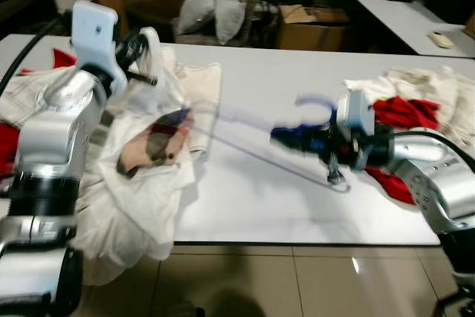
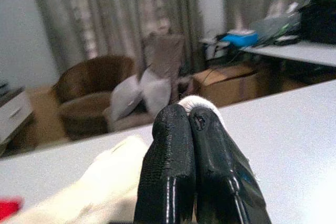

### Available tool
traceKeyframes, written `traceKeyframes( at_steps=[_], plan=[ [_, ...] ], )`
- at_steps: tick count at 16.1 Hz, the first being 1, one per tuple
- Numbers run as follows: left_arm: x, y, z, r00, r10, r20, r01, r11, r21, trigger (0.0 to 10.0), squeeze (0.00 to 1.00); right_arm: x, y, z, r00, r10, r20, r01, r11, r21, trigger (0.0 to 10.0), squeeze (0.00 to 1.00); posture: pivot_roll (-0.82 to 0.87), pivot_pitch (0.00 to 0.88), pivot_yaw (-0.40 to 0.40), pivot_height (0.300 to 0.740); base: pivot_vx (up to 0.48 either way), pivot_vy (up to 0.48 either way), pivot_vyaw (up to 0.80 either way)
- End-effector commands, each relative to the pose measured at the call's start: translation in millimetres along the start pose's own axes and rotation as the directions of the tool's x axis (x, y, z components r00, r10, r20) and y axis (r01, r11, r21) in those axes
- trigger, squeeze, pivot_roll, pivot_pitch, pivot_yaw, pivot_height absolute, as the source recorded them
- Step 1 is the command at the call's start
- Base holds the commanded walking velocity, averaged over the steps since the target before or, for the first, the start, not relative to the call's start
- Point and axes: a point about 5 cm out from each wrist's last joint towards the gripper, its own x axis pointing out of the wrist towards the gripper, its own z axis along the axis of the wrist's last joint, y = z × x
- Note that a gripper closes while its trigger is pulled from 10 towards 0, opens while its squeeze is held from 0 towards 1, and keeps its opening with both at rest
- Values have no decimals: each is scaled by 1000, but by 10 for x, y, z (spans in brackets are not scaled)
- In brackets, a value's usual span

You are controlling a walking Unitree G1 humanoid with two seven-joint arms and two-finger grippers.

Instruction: Hang hanger

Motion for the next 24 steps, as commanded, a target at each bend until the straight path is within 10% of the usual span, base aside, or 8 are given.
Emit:
traceKeyframes(
  at_steps=[1, 9, 12, 16, 20, 24],
  plan=[
    [53, -55, 106, 999, -37, 39, 37, 999, 3, 10000, 0, 40, 51, 25, 999, 39, -14, -39, 999, 10, 10000, 0, -86, 0, 16, 740, 0, 0, 0],
    [-199, -465, 1026, 857, -379, 349, 443, 888, -125, 10000, 0, 886, -436, -28, 980, -197, 0, 196, 975, 101, 10000, 0, -18, 0, -24, 740, 0, 0, 0],
    [-425, -213, 1382, 788, -302, 536, 441, 885, -150, 10000, 0, 832, -1076, 600, 834, -537, 129, 543, 839, -18, 10000, 0, -3, 0, -45, 740, 0, 0, 0],
    [-740, 218, 1741, 682, -131, 720, 374, 908, -189, 10000, 0, 449, -1346, 1669, 615, -599, 514, 743, 659, -121, 10000, 0, 2, 0, -57, 740, 0, 0, 0],
    [-700, 316, 1439, 790, -64, 609, 245, 945, -219, 10000, 0, 816, -1180, 955, 873, -429, 231, 480, 839, -257, 10000, 0, -2, 0, -59, 740, 0, 0, 0],
    [-401, 153, 307, 991, 93, 101, -85, 993, -80, 10000, 0, 837, -562, -326, 994, -78, -74, 67, 988, -137, 10000, 0, -20, 0, -38, 740, 0, 0, 0]
  ],
)
